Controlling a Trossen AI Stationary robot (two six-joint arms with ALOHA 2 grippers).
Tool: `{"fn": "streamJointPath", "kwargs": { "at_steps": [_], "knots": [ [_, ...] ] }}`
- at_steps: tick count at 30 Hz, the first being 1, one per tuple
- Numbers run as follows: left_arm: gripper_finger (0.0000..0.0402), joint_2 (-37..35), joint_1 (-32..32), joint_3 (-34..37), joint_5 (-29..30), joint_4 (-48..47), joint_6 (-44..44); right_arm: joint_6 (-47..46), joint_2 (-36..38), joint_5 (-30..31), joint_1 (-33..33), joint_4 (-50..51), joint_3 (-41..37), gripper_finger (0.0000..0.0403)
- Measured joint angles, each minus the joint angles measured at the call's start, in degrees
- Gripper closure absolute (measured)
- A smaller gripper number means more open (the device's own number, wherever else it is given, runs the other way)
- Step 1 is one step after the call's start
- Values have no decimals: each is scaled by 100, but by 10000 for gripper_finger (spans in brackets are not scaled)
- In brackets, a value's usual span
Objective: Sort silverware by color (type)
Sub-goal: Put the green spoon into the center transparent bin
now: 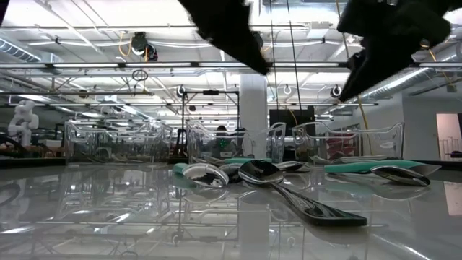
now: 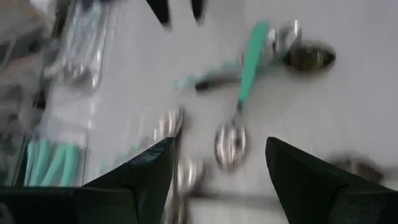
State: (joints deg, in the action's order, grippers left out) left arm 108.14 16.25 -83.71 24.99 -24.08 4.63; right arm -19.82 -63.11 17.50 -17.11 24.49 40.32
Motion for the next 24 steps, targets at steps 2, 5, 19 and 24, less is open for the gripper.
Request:
{"fn": "streamJointPath", "kwargs": {
  "at_steps": [2,5,19,24],
  "knots": [
    [149,101,-15,-1,-82,53,114,-181,-9,287,-197,82,-106,262],
    [149,308,-72,-10,-283,453,286,-287,-4,355,-335,290,-132,262],
    [149,979,-634,3,-1635,1420,926,-72,13,364,-564,515,-136,262],
    [149,1164,-869,-10,-2267,1668,878,-72,11,376,-566,590,-136,262]
  ]
}}
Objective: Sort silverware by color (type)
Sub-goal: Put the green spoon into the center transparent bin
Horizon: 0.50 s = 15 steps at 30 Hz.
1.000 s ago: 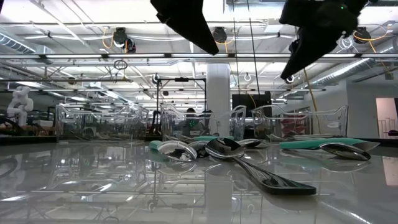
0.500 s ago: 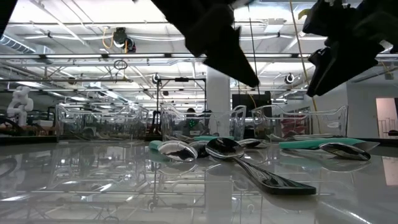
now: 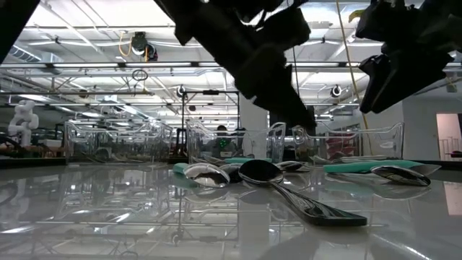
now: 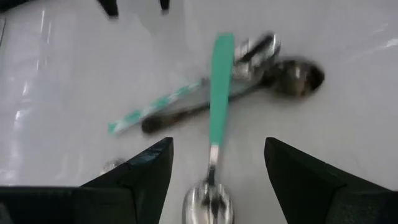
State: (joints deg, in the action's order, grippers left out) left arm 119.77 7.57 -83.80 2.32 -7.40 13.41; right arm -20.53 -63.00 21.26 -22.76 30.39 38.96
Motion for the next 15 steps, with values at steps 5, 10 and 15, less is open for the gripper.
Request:
{"fn": "streamJointPath", "kwargs": {
  "at_steps": [5,10,15],
  "knots": [
    [149,280,-58,4,-60,123,24,-14,0,7,2,22,0,262],
    [149,441,-57,3,-60,151,71,-18,0,22,4,57,0,262],
    [149,523,-110,1,-60,339,48,0,2,304,4,75,0,262]
  ]
}}
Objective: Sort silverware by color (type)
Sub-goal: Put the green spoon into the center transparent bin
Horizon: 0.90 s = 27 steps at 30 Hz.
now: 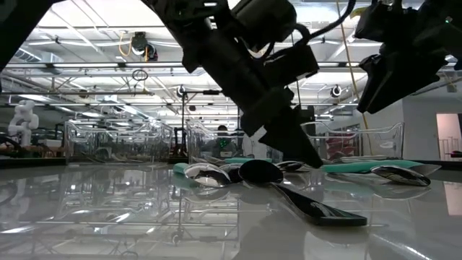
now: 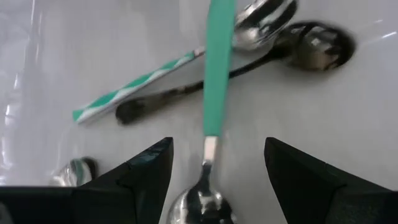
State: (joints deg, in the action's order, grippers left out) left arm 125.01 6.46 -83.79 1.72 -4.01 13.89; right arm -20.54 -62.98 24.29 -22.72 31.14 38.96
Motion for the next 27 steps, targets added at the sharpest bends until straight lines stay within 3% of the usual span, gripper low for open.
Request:
{"fn": "streamJointPath", "kwargs": {
  "at_steps": [6,9,19,23,27],
  "knots": [
    [152,181,-85,1,7,159,-3,18,0,0,0,-2,0,262],
    [172,197,-118,-4,4,141,-22,18,0,0,0,-2,0,262],
    [303,197,-121,-4,18,71,170,22,0,4,0,-2,0,262],
    [357,197,-136,-4,305,28,191,22,-1,10,0,-4,0,262],
    [392,179,-136,-6,405,-2,258,22,-2,16,0,-7,0,262]
  ]
}}
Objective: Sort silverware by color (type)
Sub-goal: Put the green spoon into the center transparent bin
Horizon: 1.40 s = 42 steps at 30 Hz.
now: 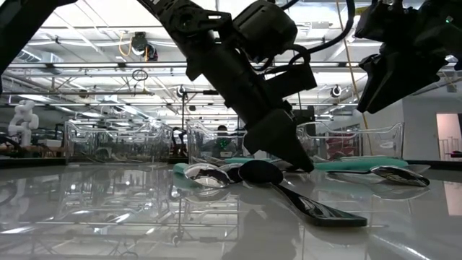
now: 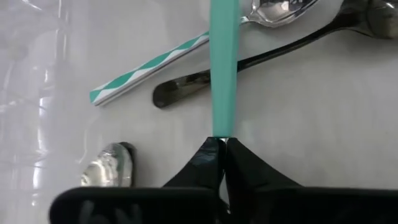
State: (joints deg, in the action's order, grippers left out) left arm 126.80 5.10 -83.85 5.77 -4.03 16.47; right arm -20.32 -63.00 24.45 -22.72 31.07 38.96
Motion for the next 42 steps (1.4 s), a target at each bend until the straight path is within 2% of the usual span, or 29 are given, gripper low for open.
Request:
{"fn": "streamJointPath", "kwargs": {
  "at_steps": [10,20,27,34,42],
  "knots": [
    [399,-314,67,12,-2,-400,-44,126,0,284,2,-83,2,262],
    [399,-631,59,13,-21,-780,-407,798,-247,221,-81,-1153,-271,262],
    [399,-645,61,13,-23,-832,-501,601,-621,-66,-90,-1420,-282,261],
    [399,-645,55,11,-23,-831,-505,432,-1148,-98,-30,-1540,-282,261],
    [399,-645,55,11,-23,-840,-502,389,-1229,-507,221,-1541,-286,263]
  ]
}}
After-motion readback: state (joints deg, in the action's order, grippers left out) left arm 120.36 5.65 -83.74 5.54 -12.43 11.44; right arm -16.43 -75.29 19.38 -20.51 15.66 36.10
